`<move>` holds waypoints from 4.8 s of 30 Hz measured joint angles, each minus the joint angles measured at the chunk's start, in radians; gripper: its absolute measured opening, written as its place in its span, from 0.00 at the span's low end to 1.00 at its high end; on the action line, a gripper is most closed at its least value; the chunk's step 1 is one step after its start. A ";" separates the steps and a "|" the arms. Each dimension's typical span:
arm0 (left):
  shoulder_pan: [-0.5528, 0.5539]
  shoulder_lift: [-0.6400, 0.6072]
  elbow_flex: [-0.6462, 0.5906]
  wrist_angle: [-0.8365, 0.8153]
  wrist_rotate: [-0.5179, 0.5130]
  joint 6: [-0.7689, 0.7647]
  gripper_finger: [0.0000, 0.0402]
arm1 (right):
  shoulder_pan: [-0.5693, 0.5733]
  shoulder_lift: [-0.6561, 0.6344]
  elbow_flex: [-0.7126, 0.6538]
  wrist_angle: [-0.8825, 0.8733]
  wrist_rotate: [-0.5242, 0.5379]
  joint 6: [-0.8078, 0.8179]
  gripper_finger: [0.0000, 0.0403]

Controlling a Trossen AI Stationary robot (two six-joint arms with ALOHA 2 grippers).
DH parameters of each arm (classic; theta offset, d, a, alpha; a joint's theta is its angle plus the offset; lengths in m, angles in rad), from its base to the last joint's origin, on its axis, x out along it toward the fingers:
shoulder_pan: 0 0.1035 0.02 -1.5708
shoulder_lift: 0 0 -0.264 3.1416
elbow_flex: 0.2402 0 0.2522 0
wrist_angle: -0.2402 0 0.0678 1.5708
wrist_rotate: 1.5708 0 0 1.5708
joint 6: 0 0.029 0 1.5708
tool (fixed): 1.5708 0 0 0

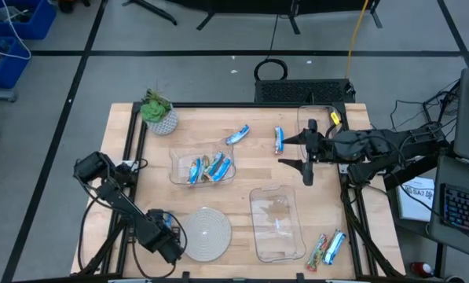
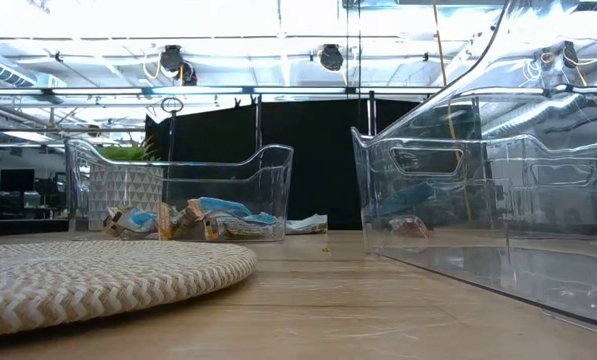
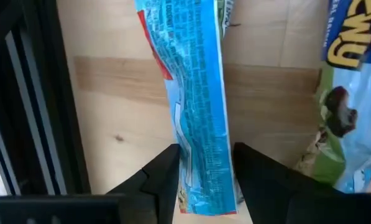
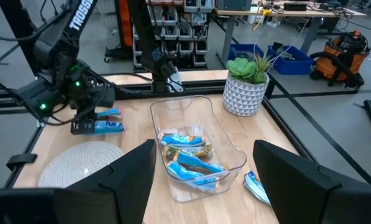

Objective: Pick and place Granola Bars by type
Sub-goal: Put the bottom left red granola bar into the top right transparent bin, then put the top red granola bar into the top right transparent bin

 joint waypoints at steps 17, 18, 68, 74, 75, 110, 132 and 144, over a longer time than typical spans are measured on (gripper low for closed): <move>0.083 -0.341 0.154 -0.359 -0.449 0.112 0.03 | -0.044 0.005 -0.001 0.059 -0.002 0.222 0.65; 0.093 -0.360 0.188 -0.389 -0.535 0.152 0.03 | -0.055 0.010 -0.001 0.072 -0.001 0.254 0.65; 0.708 -0.326 0.478 0.734 -0.622 1.996 0.03 | -0.185 0.284 0.000 0.676 -0.224 0.175 0.20; 0.733 -0.328 0.479 0.656 -0.650 2.017 0.23 | -0.185 0.231 0.000 0.605 -0.179 0.096 0.06; 0.745 -0.328 0.479 0.634 -0.654 2.014 0.28 | -0.186 0.208 -0.001 0.558 -0.152 0.087 0.05; 1.135 0.061 0.478 0.784 -0.208 1.969 0.70 | -0.650 -0.106 -0.558 -0.385 0.086 0.382 0.04; 1.124 -0.024 0.479 0.608 -0.349 1.828 0.78 | -0.719 -0.110 -0.358 -0.199 -0.110 0.392 0.51; 0.979 -0.365 0.333 0.158 -0.589 1.603 0.80 | -0.654 0.311 -0.260 0.023 -0.117 0.391 0.40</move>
